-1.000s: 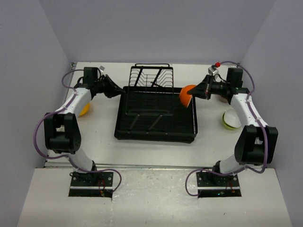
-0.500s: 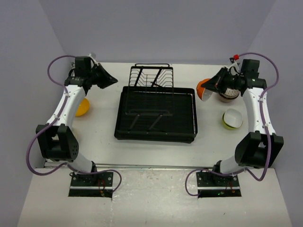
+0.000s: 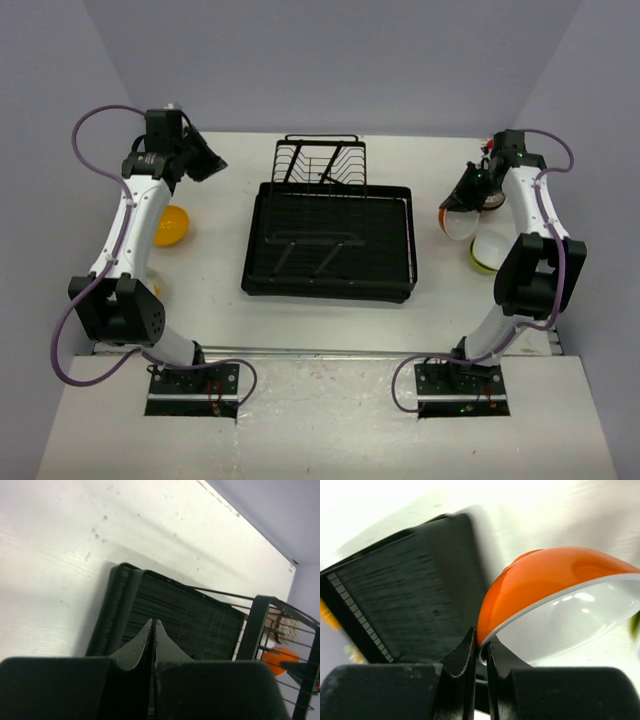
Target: Unload the bowls from the dish rack
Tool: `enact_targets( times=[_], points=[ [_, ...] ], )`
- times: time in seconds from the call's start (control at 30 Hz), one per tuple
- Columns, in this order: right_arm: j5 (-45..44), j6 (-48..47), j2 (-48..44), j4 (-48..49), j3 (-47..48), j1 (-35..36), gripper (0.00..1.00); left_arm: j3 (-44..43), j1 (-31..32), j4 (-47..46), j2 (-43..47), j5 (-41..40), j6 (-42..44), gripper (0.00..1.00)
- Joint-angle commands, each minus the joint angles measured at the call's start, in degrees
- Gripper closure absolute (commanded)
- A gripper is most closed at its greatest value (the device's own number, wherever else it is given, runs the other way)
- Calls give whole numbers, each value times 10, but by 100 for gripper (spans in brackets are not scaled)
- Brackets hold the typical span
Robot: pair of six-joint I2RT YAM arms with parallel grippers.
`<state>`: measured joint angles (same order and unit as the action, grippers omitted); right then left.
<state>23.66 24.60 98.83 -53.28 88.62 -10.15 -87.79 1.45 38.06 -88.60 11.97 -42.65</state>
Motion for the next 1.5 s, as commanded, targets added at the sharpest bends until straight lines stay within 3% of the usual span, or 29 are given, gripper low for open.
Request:
enact_targets(
  times=[0.0, 0.23, 0.63, 0.87, 0.9, 1.0, 1.07, 1.17, 1.37, 1.4, 1.47],
  points=[
    [-111, -15, 19, -17, 7, 9, 100, -46, -7, 60, 33, -127, 31, 100],
    [-179, -15, 85, -24, 37, 38, 100, -16, -7, 107, 76, -255, 61, 100],
    [-236, -12, 197, -28, 103, 75, 100, 58, -7, 131, 165, -300, 80, 100],
    [-259, -16, 211, -23, 112, 95, 100, 91, -7, 139, 199, -319, 89, 100],
    [-259, -17, 209, -20, 111, 97, 88, 96, -7, 139, 203, -322, 91, 100],
    [-264, -21, 203, -20, 110, 97, 65, 116, -6, 138, 213, -323, 92, 100],
    [-258, -21, 202, -22, 110, 116, 63, 125, -7, 135, 219, -320, 92, 100],
    [-255, -20, 195, -20, 106, 120, 51, 130, -7, 135, 222, -323, 94, 100],
    [-247, -17, 135, -19, 99, 122, 18, 136, -7, 133, 225, -324, 100, 100],
    [-246, -17, 115, -20, 101, 122, 5, 138, -6, 132, 225, -323, 101, 100],
    [-248, -22, 94, -28, 106, 123, 1, 140, -5, 130, 227, -324, 104, 100]
  ],
)
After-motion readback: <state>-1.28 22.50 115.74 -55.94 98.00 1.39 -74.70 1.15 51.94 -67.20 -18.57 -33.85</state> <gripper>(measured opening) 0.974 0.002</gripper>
